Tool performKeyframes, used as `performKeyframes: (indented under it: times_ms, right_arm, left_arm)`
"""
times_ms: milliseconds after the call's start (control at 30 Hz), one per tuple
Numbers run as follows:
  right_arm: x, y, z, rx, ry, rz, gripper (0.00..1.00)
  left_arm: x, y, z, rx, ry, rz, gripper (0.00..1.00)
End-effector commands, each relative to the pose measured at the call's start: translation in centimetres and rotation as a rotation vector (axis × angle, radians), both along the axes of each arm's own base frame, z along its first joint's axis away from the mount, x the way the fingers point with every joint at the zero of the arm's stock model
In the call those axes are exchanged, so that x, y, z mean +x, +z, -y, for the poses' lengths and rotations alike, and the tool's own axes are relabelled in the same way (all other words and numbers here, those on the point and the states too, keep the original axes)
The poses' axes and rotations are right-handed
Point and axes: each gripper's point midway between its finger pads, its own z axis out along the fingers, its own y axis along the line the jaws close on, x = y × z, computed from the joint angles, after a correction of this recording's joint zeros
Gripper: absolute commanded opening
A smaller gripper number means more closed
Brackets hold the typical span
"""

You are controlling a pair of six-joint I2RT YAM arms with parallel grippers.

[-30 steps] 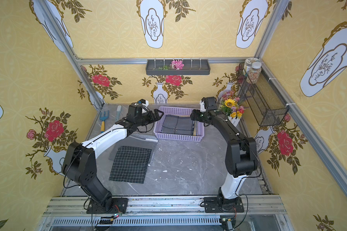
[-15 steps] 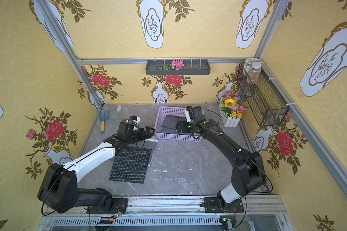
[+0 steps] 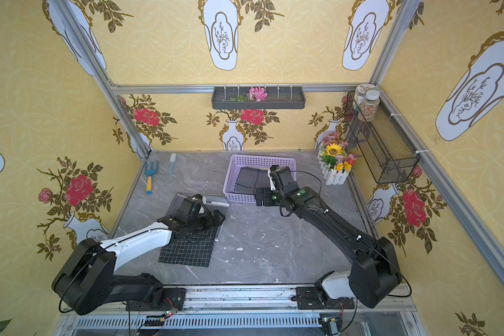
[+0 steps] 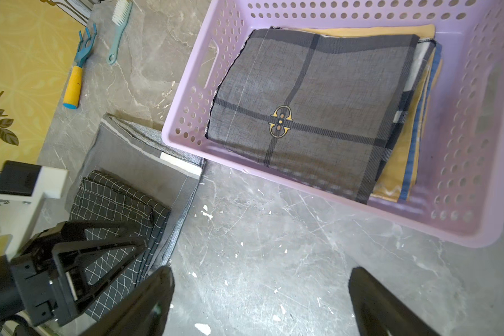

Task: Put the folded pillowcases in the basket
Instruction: Place the pillowcase in the basket, then adjust the pillowcase at the center of the board.

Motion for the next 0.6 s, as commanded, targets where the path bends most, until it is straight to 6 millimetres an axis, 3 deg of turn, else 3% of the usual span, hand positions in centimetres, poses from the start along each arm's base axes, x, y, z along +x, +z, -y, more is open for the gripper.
performKeyframes:
  times_ms: [0, 400, 567]
  right_arm:
    - [0.4, 1.0, 0.1, 0.029, -0.024, 0.051, 0.97]
    - [-1.0, 0.1, 2.1, -0.013, -0.088, 0.023, 0.97]
    - [-1.6, -0.2, 3.1, -0.032, -0.118, 0.024, 0.97]
  left_arm:
    - [-0.2, -0.6, 0.4, -0.004, 0.007, -0.008, 1.00]
    - [-3.5, -3.5, 4.6, -0.011, -0.066, -0.125, 1.00]
    - [-5.0, -3.5, 7.5, -0.037, -0.115, -0.144, 1.00]
